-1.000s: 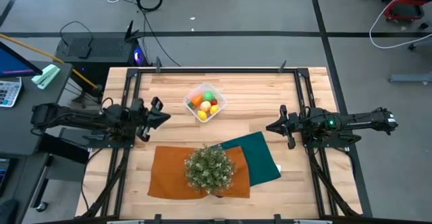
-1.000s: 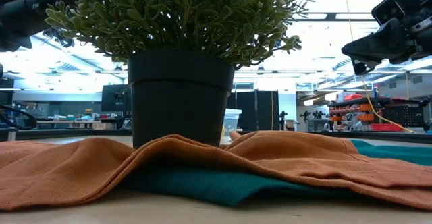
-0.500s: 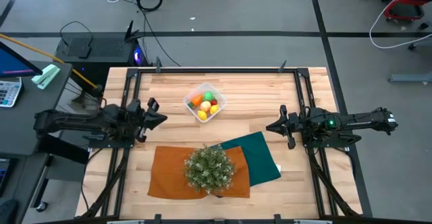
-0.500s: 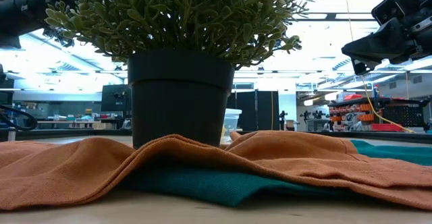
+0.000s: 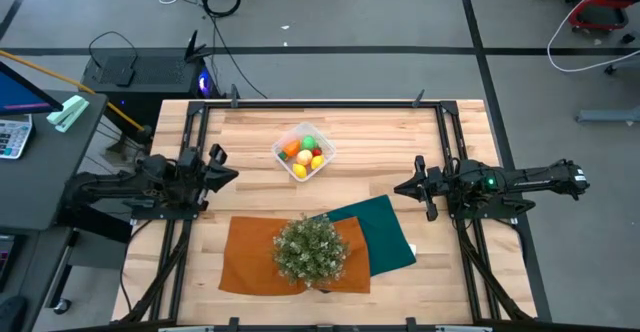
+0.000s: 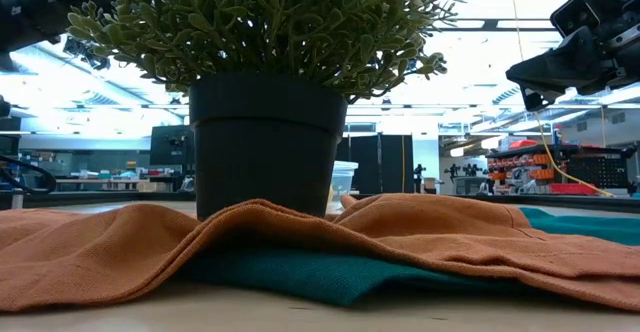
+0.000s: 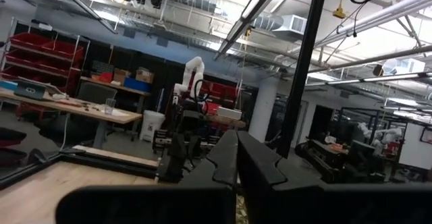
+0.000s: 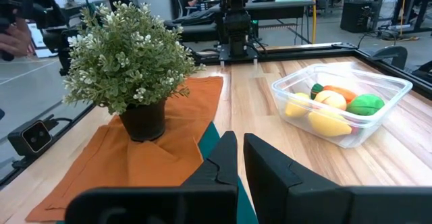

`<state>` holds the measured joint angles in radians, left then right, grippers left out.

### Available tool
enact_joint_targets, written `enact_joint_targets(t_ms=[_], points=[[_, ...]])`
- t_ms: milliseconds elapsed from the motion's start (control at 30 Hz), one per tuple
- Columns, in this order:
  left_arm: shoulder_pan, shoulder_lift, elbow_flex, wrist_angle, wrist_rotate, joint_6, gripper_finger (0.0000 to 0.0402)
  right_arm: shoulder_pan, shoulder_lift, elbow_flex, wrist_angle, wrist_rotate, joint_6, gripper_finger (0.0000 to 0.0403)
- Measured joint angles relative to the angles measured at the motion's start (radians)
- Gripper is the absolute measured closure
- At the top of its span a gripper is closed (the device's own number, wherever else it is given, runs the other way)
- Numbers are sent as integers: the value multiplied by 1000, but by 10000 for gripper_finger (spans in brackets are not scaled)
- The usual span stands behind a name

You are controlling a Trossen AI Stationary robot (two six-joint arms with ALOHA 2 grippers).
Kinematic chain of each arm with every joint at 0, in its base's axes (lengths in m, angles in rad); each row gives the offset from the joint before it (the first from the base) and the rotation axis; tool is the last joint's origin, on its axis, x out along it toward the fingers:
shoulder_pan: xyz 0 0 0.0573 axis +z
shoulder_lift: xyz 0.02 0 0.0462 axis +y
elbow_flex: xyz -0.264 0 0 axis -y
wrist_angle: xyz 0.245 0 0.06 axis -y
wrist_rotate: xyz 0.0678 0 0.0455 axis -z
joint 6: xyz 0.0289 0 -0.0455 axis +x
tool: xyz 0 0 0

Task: Pick and placing Produce into tupperware
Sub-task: Return to Home Position

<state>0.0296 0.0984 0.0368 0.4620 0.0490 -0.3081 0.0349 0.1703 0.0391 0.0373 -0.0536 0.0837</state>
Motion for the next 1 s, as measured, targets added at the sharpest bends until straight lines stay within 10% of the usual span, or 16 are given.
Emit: enact_joint_targets(t_ms=[1000], points=[[0,-94,0,-396,-5,13,386,0,0,0,0,0,0,403]])
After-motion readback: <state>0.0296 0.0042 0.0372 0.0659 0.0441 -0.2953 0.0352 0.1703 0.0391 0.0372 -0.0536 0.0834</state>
